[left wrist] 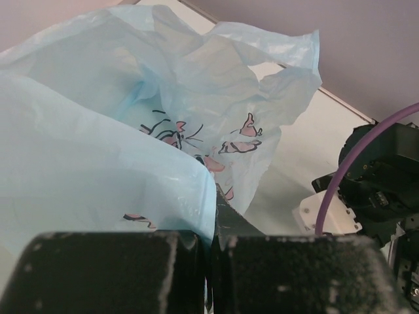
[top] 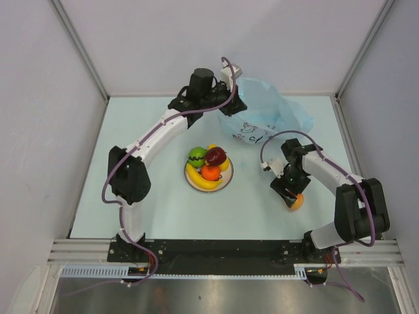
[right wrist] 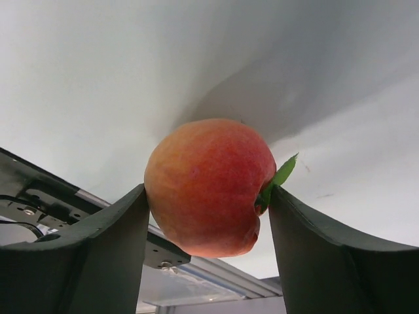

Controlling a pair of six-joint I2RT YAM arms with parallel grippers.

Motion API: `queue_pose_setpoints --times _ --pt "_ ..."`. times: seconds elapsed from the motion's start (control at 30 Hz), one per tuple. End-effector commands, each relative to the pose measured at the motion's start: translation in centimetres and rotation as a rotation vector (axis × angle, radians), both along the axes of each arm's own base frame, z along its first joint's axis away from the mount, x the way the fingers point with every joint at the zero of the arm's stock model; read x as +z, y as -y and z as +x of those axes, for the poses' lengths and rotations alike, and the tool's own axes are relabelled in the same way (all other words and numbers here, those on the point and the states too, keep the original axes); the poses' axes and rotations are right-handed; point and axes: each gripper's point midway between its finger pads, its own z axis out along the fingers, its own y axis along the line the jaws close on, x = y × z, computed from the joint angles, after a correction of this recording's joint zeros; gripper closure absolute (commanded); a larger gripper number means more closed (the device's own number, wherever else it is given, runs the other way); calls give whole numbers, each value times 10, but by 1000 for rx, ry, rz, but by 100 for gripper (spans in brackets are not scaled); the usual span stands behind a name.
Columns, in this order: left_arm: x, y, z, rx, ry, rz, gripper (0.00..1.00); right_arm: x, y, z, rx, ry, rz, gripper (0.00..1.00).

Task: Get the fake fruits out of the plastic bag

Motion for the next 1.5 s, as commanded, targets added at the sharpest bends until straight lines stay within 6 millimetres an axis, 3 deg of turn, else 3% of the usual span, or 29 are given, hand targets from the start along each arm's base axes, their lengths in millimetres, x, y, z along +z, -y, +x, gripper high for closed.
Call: queue_pose_setpoints --times 0.0,0.13,0.17,0.23,0.33,0.53,0.63,0.83,1.0,1.23,1.47 --pt "30 -9 -12 1 87 -6 99 30 -42 27 106 134 122 42" --pt "29 -11 -12 12 90 2 99 61 -99 35 200 191 305 43" --pt "29 -12 -11 20 89 5 100 72 -114 46 201 236 361 43" --pt "31 -14 -10 25 93 8 99 81 -140 50 213 246 472 43" --pt "32 -19 -9 35 105 25 99 93 -176 72 208 309 624 43" --pt "26 -41 -1 84 104 63 99 100 -216 101 77 308 813 44" --pt "20 -49 6 104 116 92 100 100 -229 108 41 292 869 45" --pt "13 -51 12 117 135 123 100 81 -241 112 -10 222 903 44" --pt "9 -48 13 116 136 135 99 70 -248 105 -14 186 911 44" --pt "4 -47 10 113 137 151 100 47 -255 97 30 200 832 42" --pt "-2 -46 9 110 121 154 100 33 -257 104 20 242 789 41"
